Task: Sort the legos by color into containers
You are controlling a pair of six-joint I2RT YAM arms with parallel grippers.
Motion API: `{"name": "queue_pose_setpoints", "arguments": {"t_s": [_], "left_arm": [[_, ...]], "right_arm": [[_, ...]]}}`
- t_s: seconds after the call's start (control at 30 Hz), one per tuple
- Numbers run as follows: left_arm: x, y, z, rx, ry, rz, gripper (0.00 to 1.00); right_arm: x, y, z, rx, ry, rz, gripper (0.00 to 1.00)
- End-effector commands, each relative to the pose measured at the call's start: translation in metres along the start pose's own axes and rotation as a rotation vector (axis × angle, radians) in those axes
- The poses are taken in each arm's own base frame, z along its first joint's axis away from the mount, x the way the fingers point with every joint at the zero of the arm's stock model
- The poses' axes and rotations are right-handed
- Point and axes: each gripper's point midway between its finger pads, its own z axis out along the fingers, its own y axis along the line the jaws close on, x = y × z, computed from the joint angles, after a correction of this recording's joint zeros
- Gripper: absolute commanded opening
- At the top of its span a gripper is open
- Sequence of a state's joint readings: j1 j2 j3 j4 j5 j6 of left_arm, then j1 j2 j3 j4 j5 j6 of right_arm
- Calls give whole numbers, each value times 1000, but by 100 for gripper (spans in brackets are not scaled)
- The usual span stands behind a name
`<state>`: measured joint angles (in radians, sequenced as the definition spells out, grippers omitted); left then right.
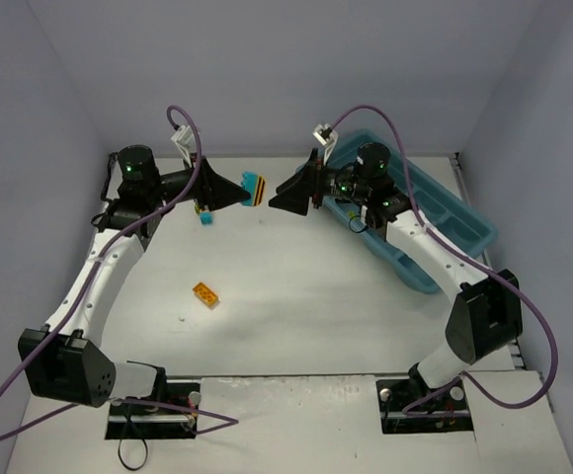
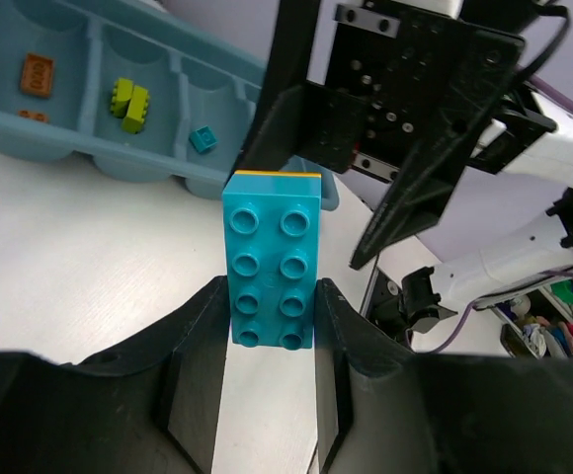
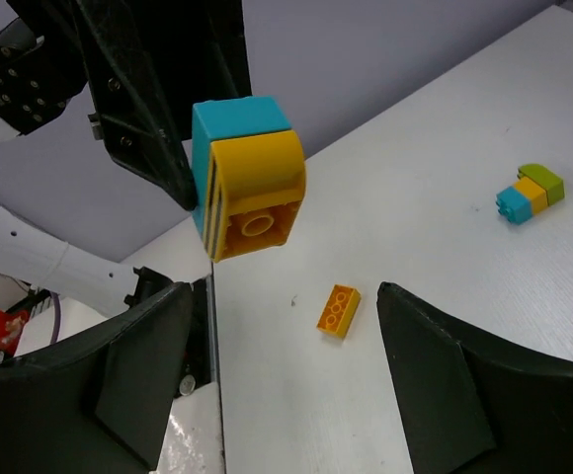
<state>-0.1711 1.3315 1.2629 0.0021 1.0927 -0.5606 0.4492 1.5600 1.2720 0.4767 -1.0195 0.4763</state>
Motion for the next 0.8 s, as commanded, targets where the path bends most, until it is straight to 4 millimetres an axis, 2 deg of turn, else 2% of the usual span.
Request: {"name": "queue_pose_setpoints", "arguments": {"t_s": [0.0, 0.3, 0.77], "left_arm": [[-11, -43, -7, 117, -22, 149, 0], [4, -51, -5, 147, 27, 152, 0], [0, -45, 0, 132, 27, 161, 0]], "right_arm": [[-35, 34, 3, -124, -60, -147, 72], [-38, 47, 12, -178, -47, -170, 67], [-31, 65, 19, -236, -26, -186, 63]]}}
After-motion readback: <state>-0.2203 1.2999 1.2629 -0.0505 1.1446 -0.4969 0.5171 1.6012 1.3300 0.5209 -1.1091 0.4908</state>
